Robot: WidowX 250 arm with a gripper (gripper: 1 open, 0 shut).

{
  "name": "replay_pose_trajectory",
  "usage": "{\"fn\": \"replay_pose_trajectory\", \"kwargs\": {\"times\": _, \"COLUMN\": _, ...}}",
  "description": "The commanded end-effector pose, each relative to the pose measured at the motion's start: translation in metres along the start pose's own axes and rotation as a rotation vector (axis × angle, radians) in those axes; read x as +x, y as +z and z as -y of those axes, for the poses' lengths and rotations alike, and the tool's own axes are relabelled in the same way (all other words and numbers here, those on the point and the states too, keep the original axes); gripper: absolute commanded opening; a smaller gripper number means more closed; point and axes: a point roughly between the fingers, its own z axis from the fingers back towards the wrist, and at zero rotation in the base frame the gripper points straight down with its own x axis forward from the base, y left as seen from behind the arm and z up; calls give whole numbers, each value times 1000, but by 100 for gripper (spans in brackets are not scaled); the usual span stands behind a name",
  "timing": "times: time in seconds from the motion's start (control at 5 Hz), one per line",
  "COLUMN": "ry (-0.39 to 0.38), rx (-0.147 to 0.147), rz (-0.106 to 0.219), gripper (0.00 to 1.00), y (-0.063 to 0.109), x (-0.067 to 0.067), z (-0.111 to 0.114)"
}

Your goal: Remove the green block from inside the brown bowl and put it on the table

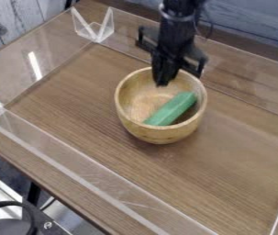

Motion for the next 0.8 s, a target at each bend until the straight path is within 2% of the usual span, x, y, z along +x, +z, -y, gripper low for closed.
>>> {"fn": "replay_pose_trajectory", "kwargs": {"times": 0.0, "ry": -11, "rx": -9, "rz": 122, "gripper": 0, "y": 41, "x": 9, "z": 1}}
{"fn": "replay_pose_trajectory", "kwargs": {"times": 0.2, "ry": 33, "rx": 7, "rz": 160, "gripper": 0, "y": 54, "x": 16, "z": -5}}
{"fn": "replay_pose_trajectory", "kwargs": {"times": 0.4, "ry": 57, "rx": 12, "rz": 162, "gripper": 100, "y": 45, "x": 19, "z": -5}}
{"fn": "replay_pose_trajectory", "kwargs": {"times": 0.6, "ry": 45, "rx": -1, "rz": 139, "gripper": 100, "y": 46, "x": 19, "z": -4}}
